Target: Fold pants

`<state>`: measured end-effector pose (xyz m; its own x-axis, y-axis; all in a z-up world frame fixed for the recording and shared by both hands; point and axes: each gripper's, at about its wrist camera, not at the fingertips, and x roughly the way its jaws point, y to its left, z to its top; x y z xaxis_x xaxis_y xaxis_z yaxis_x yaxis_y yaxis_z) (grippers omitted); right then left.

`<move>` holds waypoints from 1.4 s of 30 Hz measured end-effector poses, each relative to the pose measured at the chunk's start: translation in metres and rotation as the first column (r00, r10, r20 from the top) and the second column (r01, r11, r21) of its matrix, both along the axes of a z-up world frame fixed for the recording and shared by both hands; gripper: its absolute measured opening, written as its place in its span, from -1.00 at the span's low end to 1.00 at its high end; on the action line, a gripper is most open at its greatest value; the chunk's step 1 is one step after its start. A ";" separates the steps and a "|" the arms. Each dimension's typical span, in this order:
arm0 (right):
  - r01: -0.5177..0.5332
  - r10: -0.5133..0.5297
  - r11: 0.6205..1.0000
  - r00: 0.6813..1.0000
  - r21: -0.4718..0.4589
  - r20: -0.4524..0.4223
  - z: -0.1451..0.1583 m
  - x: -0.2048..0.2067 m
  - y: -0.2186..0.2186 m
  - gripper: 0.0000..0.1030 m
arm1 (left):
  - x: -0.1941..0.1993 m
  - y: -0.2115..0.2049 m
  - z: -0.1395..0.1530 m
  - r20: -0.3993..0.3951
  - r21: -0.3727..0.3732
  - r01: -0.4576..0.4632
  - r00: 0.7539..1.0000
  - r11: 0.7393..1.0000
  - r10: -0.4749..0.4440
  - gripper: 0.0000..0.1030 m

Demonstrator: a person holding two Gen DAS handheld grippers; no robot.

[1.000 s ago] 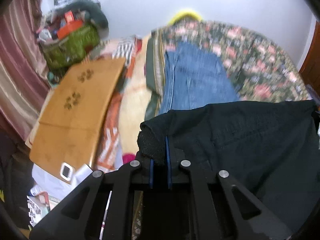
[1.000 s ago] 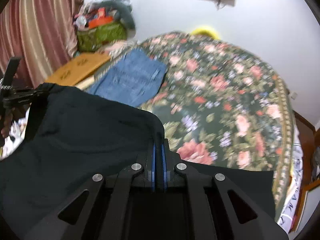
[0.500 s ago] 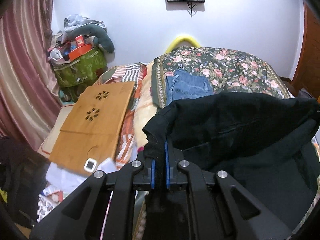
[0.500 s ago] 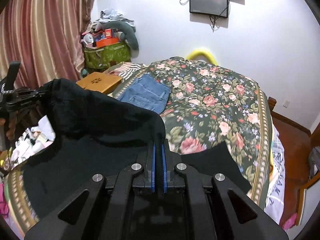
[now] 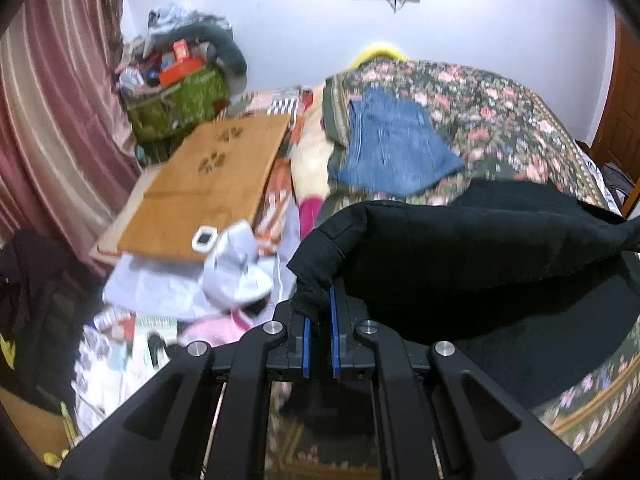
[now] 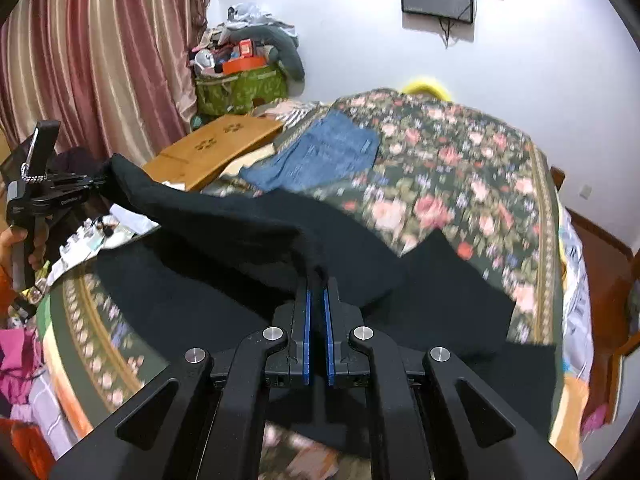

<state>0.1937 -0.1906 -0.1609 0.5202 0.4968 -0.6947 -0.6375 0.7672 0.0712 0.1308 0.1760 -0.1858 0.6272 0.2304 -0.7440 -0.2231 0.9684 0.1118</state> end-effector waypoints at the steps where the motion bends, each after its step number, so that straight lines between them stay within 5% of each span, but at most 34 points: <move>1: 0.002 -0.002 1.000 1.000 0.000 -0.006 -0.004 -0.006 0.000 -0.91 | -0.005 0.001 -0.007 -0.014 -0.008 -0.006 1.000 1.000 0.006 -0.86; 11: 0.043 -0.041 0.999 0.995 0.025 -0.092 -0.031 -0.026 -0.005 -0.88 | -0.028 0.014 -0.037 -0.094 -0.029 -0.066 0.994 0.997 0.063 -0.86; 18: 0.045 -0.045 0.999 0.994 -0.010 -0.104 -0.022 -0.033 -0.010 -0.53 | -0.045 0.013 -0.014 -0.066 -0.006 -0.056 0.996 0.998 0.055 -0.78; 19: 0.045 -0.046 0.999 0.994 -0.011 -0.100 -0.020 -0.034 -0.012 -0.37 | -0.046 0.011 -0.008 -0.058 -0.005 -0.050 0.997 0.999 0.050 -0.58; 22: 0.058 -0.059 0.998 0.997 -0.036 -0.043 -0.009 -0.036 -0.021 0.10 | -0.043 0.006 0.010 -0.017 0.001 -0.048 0.999 0.999 0.048 0.48; 23: 0.069 -0.069 0.997 0.997 -0.041 -0.020 -0.006 -0.036 -0.026 0.12 | -0.042 0.003 0.016 0.005 0.001 -0.040 0.999 0.999 0.040 0.63; 30: 0.149 -0.148 0.989 0.988 -0.024 0.038 0.018 -0.018 -0.045 0.57 | -0.008 -0.026 0.040 0.046 -0.009 0.043 0.998 0.999 -0.042 0.90; 42: 0.195 -0.195 0.981 0.980 -0.005 -0.035 0.005 0.059 -0.051 0.61 | 0.093 -0.078 0.044 0.030 -0.031 0.185 0.982 0.982 -0.184 0.96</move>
<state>0.2530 -0.2421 -0.1556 0.5822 0.3877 -0.7147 -0.4732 0.8764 0.0899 0.2240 0.0981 -0.1414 0.6763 0.0844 -0.7317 -0.0428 0.9962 0.0754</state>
